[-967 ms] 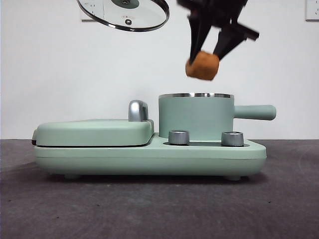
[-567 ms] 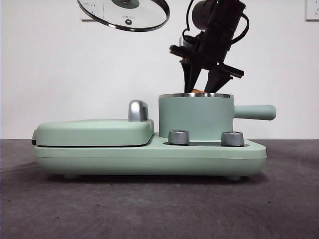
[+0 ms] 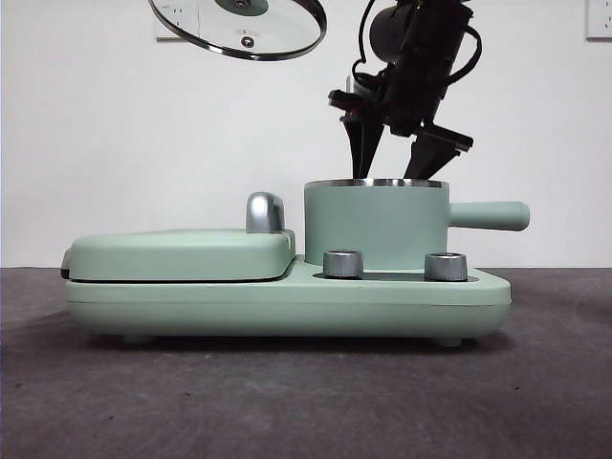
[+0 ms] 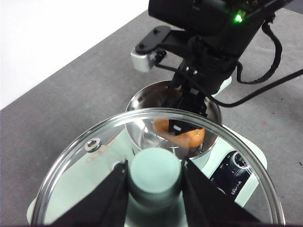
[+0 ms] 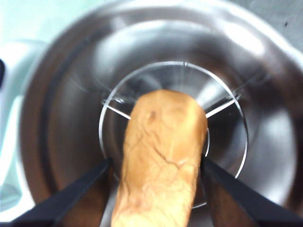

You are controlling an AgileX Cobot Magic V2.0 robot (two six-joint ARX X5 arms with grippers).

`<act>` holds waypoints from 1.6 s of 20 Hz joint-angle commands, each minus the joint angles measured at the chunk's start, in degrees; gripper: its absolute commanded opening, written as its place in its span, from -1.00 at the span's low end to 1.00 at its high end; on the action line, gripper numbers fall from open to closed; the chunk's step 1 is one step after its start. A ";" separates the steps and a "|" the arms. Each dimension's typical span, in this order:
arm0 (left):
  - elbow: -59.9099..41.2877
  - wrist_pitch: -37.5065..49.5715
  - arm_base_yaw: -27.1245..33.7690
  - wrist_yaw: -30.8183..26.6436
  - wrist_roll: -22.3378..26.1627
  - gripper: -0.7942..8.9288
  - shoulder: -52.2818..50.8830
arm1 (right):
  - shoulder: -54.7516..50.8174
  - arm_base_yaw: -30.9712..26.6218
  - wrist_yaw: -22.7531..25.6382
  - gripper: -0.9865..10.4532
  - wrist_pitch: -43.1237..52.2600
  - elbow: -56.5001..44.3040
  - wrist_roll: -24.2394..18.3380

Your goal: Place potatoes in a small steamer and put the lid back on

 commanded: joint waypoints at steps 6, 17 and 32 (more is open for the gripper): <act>1.70 1.62 -0.33 0.28 0.33 -0.82 0.04 | -11.06 0.31 6.84 -0.11 -11.08 10.43 -2.60; 1.66 9.33 -2.58 3.69 -3.96 -0.82 9.40 | -43.85 2.12 9.68 -0.11 -11.06 -15.54 -3.26; 1.66 30.25 -6.29 3.69 -3.45 -0.82 24.04 | -91.86 9.31 7.43 -0.11 6.80 -64.06 8.37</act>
